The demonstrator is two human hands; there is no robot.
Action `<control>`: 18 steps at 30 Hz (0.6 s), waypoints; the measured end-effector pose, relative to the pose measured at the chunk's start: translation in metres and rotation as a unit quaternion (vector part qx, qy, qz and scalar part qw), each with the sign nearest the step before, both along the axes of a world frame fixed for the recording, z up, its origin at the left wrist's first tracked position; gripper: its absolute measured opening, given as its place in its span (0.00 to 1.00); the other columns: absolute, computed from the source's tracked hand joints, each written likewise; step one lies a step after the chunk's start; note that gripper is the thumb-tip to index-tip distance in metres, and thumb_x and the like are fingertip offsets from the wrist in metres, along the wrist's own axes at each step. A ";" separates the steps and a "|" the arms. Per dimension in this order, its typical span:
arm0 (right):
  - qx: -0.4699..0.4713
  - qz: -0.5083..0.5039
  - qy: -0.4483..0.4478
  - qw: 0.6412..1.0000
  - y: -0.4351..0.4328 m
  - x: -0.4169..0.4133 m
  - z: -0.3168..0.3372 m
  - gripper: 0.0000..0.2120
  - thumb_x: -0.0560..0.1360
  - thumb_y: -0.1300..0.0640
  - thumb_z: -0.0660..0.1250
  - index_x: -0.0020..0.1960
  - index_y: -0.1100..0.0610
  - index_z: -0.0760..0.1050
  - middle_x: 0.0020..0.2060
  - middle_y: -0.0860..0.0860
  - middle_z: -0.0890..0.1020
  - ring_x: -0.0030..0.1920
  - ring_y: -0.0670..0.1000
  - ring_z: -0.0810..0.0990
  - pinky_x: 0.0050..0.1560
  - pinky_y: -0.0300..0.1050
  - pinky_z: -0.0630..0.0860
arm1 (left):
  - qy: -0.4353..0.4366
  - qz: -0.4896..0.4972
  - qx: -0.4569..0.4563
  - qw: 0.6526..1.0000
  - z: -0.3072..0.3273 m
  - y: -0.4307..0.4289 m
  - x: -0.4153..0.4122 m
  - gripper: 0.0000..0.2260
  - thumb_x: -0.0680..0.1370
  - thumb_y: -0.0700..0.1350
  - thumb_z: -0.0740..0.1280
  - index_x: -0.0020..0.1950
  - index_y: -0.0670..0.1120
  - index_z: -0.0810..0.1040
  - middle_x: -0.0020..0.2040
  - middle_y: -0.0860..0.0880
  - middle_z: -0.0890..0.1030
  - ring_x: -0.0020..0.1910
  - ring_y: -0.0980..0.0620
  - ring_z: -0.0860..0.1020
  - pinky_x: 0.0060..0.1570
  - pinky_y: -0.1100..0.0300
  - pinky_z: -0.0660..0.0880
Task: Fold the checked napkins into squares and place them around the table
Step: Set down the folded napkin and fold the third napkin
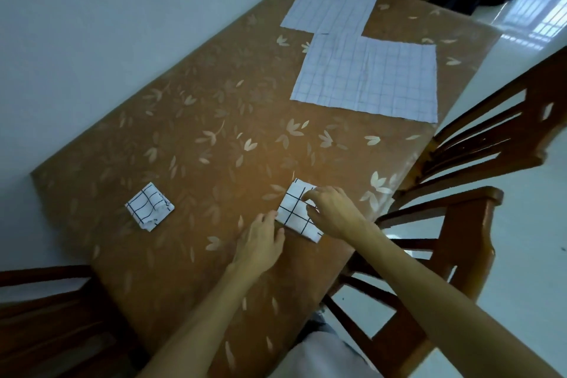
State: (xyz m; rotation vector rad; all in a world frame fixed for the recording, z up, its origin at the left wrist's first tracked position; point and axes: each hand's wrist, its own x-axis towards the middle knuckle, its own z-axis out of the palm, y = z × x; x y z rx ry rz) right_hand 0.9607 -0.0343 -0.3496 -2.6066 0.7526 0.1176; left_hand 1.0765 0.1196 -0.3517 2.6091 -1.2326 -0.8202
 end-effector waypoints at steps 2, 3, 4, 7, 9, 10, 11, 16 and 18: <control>-0.002 -0.018 -0.015 1.000 0.014 -0.014 0.019 0.17 0.80 0.58 0.60 0.67 0.56 0.77 0.62 0.53 0.82 0.62 0.56 0.78 0.63 0.50 0.69 | -0.001 -0.005 -0.012 1.000 0.017 0.012 -0.002 0.17 0.83 0.49 0.60 0.72 0.49 0.70 0.65 0.48 0.76 0.67 0.45 0.73 0.72 0.44 0.65; -0.002 -0.028 -0.020 0.999 0.022 -0.023 0.027 0.17 0.80 0.57 0.61 0.67 0.55 0.76 0.62 0.53 0.81 0.62 0.55 0.78 0.63 0.50 0.70 | 0.002 -0.007 -0.018 1.000 0.025 0.019 -0.004 0.15 0.83 0.49 0.61 0.69 0.49 0.72 0.63 0.48 0.77 0.65 0.45 0.74 0.70 0.46 0.68; -0.001 -0.039 -0.021 0.999 0.031 -0.033 0.035 0.17 0.80 0.56 0.61 0.67 0.55 0.76 0.63 0.52 0.81 0.61 0.55 0.78 0.62 0.50 0.71 | 0.003 -0.011 -0.030 0.999 0.031 0.026 -0.006 0.14 0.82 0.49 0.62 0.67 0.49 0.73 0.61 0.48 0.78 0.63 0.45 0.75 0.66 0.48 0.71; -0.007 -0.070 -0.018 0.997 0.054 -0.060 0.058 0.18 0.80 0.54 0.63 0.68 0.55 0.75 0.63 0.52 0.80 0.60 0.54 0.79 0.59 0.49 0.73 | 0.005 -0.029 -0.053 0.998 0.050 0.047 -0.020 0.13 0.81 0.49 0.64 0.65 0.48 0.76 0.58 0.47 0.80 0.61 0.46 0.76 0.59 0.54 0.72; -0.006 -0.093 -0.027 0.995 0.065 -0.077 0.070 0.18 0.79 0.54 0.63 0.68 0.55 0.75 0.62 0.52 0.80 0.60 0.54 0.79 0.61 0.50 0.75 | 0.014 -0.045 -0.066 0.997 0.063 0.056 -0.032 0.14 0.80 0.48 0.65 0.65 0.47 0.76 0.59 0.46 0.80 0.62 0.46 0.76 0.60 0.53 0.72; -0.006 -0.101 -0.030 0.994 0.070 -0.084 0.076 0.18 0.79 0.54 0.63 0.68 0.55 0.75 0.62 0.53 0.80 0.59 0.53 0.79 0.62 0.52 0.75 | 0.016 -0.047 -0.077 0.996 0.068 0.060 -0.037 0.14 0.80 0.48 0.65 0.65 0.47 0.77 0.59 0.46 0.80 0.61 0.46 0.76 0.60 0.52 0.73; -0.007 -0.106 -0.034 0.994 0.074 -0.090 0.081 0.19 0.79 0.54 0.63 0.69 0.55 0.74 0.61 0.53 0.80 0.59 0.53 0.79 0.63 0.53 0.74 | 0.016 -0.047 -0.084 0.995 0.075 0.063 -0.043 0.14 0.80 0.49 0.65 0.64 0.47 0.77 0.59 0.46 0.81 0.61 0.46 0.76 0.60 0.51 0.74; -0.006 -0.133 -0.080 0.988 0.080 -0.113 0.107 0.23 0.80 0.52 0.64 0.73 0.56 0.69 0.64 0.53 0.78 0.61 0.52 0.78 0.59 0.48 0.78 | 0.028 -0.044 -0.124 0.991 0.097 0.067 -0.062 0.11 0.79 0.47 0.66 0.61 0.49 0.79 0.56 0.49 0.82 0.56 0.48 0.79 0.52 0.54 0.76; -0.002 -0.147 -0.095 0.985 0.079 -0.124 0.113 0.23 0.80 0.52 0.64 0.73 0.56 0.68 0.64 0.53 0.78 0.61 0.51 0.78 0.58 0.48 0.79 | 0.036 -0.044 -0.133 0.989 0.102 0.061 -0.068 0.11 0.79 0.46 0.67 0.60 0.48 0.80 0.56 0.50 0.83 0.57 0.49 0.80 0.52 0.56 0.75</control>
